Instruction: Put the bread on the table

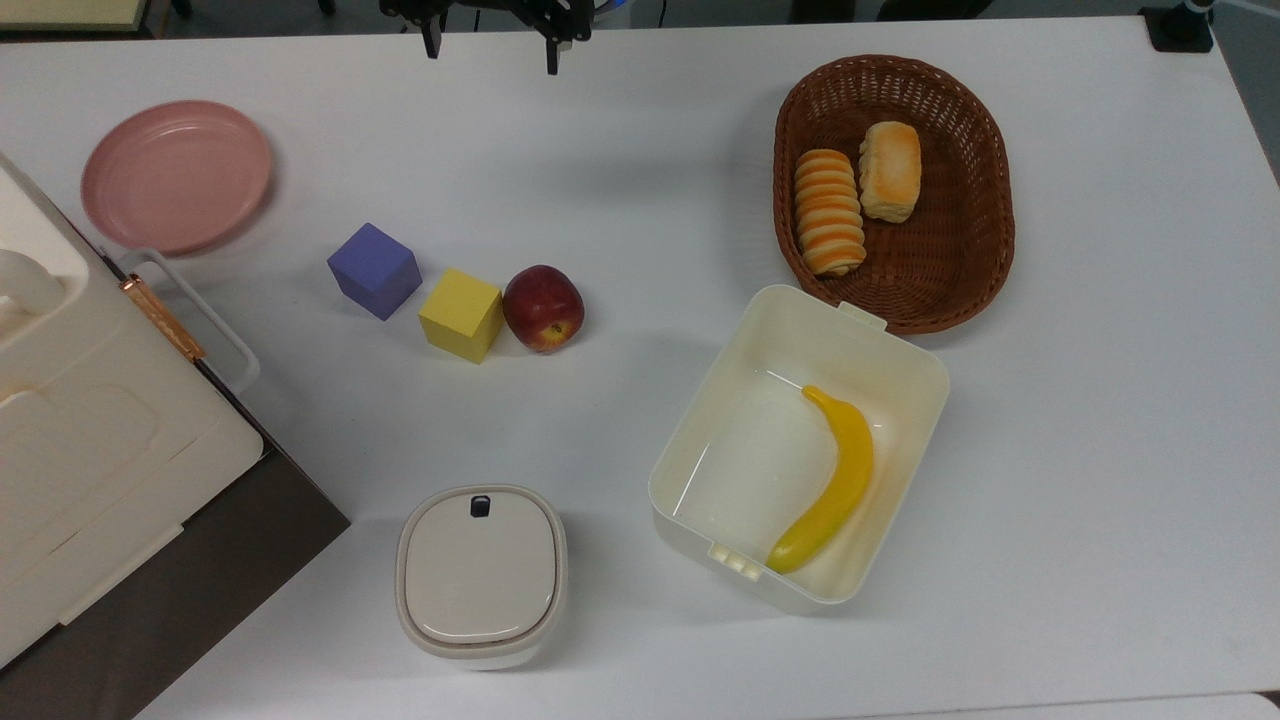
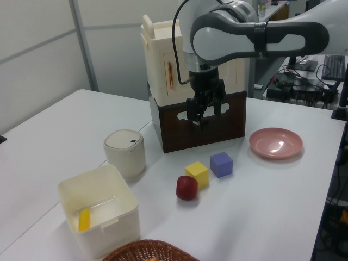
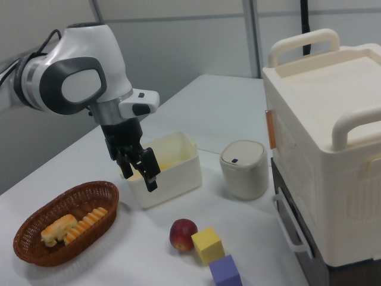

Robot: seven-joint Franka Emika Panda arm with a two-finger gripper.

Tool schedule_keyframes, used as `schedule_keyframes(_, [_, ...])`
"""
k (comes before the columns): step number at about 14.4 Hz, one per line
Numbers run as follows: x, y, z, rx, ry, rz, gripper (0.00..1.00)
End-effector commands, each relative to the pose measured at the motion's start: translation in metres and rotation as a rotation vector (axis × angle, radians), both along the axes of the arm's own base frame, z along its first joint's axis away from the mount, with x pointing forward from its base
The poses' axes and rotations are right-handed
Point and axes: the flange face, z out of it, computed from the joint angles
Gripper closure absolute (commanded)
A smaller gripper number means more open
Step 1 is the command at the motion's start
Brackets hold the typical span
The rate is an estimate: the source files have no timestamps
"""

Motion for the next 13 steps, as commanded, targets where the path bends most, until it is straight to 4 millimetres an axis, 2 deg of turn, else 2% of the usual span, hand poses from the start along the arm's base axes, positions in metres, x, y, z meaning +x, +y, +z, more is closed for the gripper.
schedule_keyframes(1, [-0.002, 0.003, 0.008, -0.004, 0.011, 0.042, 0.0])
schedule_keyframes(7, [0.002, 0.001, 0.004, -0.001, 0.014, 0.09, 0.0])
schedule_keyframes(9, [0.005, 0.002, -0.004, 0.003, 0.03, 0.148, 0.0])
schedule_keyframes(13, [0.015, 0.009, -0.037, 0.016, 0.089, 0.237, 0.0])
